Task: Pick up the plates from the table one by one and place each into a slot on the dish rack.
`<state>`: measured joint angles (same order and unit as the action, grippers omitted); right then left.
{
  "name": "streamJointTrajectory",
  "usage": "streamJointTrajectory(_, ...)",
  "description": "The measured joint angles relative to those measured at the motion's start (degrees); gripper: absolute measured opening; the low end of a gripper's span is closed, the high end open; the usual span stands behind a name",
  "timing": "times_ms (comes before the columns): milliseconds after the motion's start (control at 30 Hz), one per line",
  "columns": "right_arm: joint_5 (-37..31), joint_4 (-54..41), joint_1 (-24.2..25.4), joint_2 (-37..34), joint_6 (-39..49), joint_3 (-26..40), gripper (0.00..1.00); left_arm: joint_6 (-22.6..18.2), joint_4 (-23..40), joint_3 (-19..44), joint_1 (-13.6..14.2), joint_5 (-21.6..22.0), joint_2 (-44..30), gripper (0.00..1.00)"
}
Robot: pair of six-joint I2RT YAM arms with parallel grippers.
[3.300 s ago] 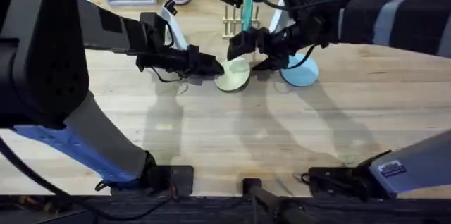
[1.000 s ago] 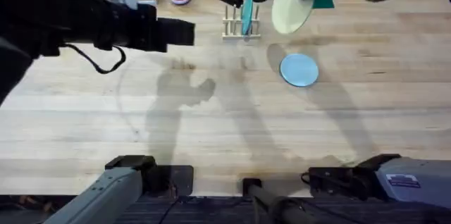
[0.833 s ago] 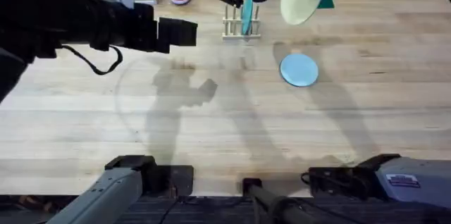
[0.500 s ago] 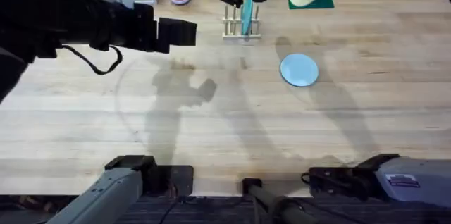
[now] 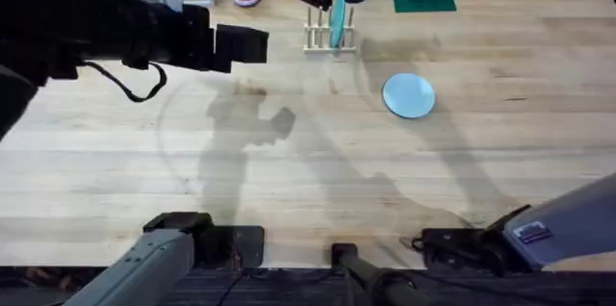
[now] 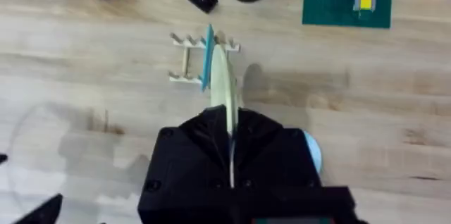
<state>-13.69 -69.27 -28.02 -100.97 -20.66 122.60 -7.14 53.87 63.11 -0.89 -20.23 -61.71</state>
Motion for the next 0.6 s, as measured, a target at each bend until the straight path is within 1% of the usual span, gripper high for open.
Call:
streamJointTrajectory(133,-2.09,-0.4,-1.5,-3.13,-0.77,4.35,0.03,0.0,0.0,0.0,0.0,0.09,0.0,0.995)
streamJointTrajectory(233,-3.83,-0.42,-3.16,-4.65,-1.19,6.3,0.03,0.0,0.0,0.0,0.0,0.15,0.0,0.995)
streamJointTrajectory(367,-5.45,-0.71,-4.72,-5.57,-2.2,6.89,0.03,-0.02,0.0,0.0,0.0,0.15,0.0,0.995)
streamJointTrajectory(600,-8.64,-1.6,-4.71,-5.72,-4.51,6.91,0.03,0.0,0.0,0.0,0.0,0.15,0.0,0.995)
